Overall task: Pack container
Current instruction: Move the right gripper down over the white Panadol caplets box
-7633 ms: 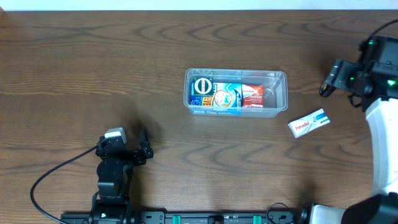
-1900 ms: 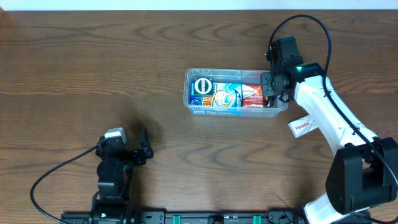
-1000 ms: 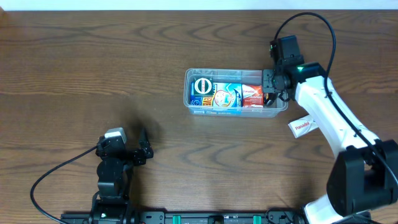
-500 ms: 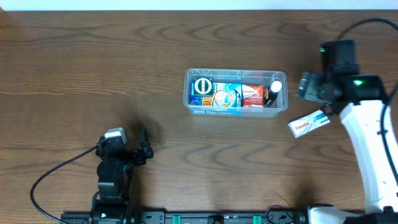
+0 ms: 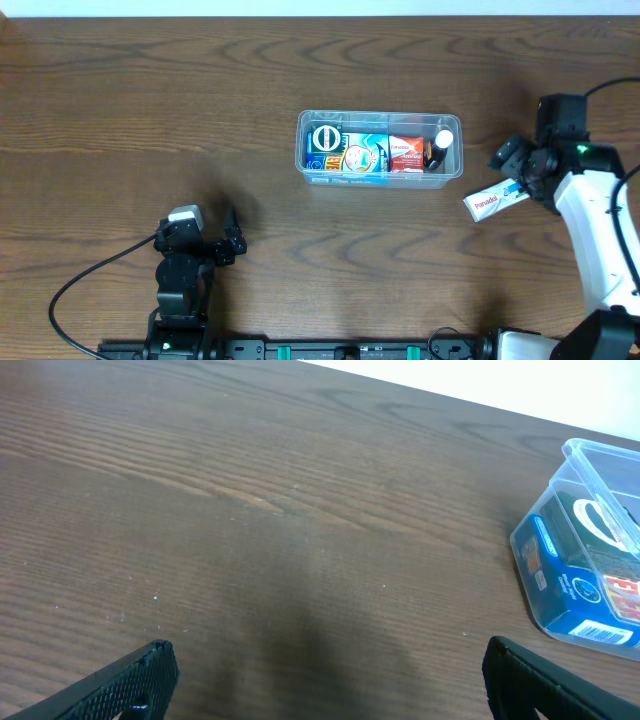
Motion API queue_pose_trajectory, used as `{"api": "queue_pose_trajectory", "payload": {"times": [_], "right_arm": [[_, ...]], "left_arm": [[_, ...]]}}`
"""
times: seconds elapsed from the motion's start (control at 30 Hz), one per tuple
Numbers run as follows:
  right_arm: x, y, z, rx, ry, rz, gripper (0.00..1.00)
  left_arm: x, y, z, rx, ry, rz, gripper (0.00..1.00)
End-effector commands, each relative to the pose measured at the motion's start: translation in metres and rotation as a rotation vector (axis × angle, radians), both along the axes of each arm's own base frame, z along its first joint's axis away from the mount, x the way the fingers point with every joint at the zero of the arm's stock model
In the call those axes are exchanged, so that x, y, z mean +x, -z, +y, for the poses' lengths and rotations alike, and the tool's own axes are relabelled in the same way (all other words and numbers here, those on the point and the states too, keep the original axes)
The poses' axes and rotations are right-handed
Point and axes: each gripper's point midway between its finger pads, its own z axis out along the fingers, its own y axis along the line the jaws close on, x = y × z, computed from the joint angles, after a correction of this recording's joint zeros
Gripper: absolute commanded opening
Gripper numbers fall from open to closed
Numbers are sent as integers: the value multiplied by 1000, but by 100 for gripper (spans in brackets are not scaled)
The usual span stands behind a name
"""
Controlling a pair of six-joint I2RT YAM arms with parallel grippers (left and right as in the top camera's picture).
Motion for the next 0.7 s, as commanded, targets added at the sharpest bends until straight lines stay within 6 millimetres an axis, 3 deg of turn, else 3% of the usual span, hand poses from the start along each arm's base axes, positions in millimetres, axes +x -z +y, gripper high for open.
{"api": "queue_pose_trajectory", "payload": {"times": [0.0, 0.13, 0.67], "right_arm": [[-8, 24, 2, 55, 118, -7, 99], [-11, 41, 2, 71, 175, -27, 99], [-9, 74, -1, 101, 276, -32, 99]], "left_arm": [[-6, 18, 2, 16, -8, 58, 98], [-6, 18, 2, 16, -8, 57, 98], [-6, 18, 2, 17, -8, 57, 98]]}}
